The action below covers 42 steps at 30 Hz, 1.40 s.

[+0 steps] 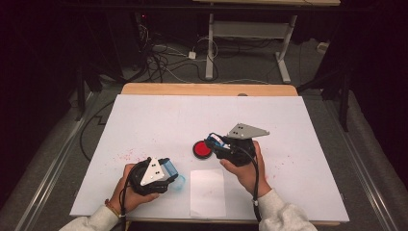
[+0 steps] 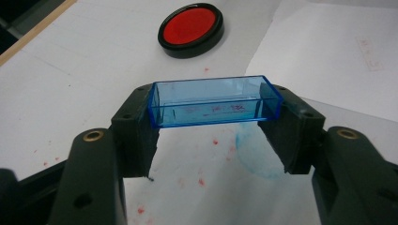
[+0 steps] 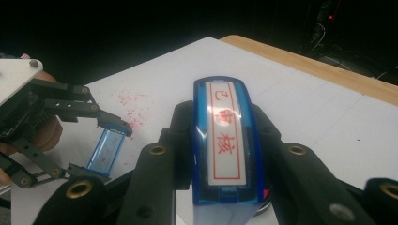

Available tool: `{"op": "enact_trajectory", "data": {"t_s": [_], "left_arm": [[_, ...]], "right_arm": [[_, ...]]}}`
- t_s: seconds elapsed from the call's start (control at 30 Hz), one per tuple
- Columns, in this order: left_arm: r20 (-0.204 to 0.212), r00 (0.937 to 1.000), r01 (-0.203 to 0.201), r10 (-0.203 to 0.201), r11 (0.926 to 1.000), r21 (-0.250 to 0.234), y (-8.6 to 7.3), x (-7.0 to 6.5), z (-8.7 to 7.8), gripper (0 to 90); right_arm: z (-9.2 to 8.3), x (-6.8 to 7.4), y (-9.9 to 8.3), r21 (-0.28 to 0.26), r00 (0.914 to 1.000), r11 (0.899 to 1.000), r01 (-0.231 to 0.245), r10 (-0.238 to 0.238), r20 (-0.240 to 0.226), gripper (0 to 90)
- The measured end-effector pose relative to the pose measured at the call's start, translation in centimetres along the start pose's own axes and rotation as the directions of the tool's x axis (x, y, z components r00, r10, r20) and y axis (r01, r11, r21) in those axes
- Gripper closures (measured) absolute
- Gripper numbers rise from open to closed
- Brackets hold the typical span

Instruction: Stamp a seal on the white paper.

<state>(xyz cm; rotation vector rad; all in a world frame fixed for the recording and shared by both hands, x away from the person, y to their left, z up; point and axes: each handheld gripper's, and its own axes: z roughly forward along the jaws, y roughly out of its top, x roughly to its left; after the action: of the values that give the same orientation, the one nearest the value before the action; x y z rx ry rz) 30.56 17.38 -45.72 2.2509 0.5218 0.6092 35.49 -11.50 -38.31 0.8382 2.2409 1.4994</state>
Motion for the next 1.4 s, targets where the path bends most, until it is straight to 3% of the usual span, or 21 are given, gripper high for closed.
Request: {"op": "enact_trajectory", "data": {"t_s": [0.3, 0.7, 1.13, 1.4], "left_arm": [[0.004, 1.0000, -0.006, 0.006, 0.9999, -0.016, 1.0, -0.4, 1.0, 38.9], [-0.023, 0.9997, -0.006, 0.005, 0.9991, -0.043, 2.6, -1.5, 2.2, 39.0], [-0.022, 0.9997, 0.006, -0.008, 0.9967, -0.081, 3.7, -1.6, 3.0, 39.0], [-0.048, 0.9986, 0.016, -0.021, 0.9927, -0.120, 4.2, -1.8, 3.1, 39.0]], "right_arm": [[0.1, 0.1, -0.2, -0.006, 0.9999, 1.000, -0.010, 0.010, 0.003, 69.5], [0.0, 0.3, -0.2, -0.012, 0.9997, 1.000, -0.024, 0.024, -0.005, 69.5], [0.3, 0.5, -0.5, -0.005, 0.9997, 1.000, -0.024, 0.024, -0.008, 69.5], [0.9, 1.2, -0.8, 0.010, 0.9994, 1.000, -0.022, 0.022, -0.025, 69.5]]}}
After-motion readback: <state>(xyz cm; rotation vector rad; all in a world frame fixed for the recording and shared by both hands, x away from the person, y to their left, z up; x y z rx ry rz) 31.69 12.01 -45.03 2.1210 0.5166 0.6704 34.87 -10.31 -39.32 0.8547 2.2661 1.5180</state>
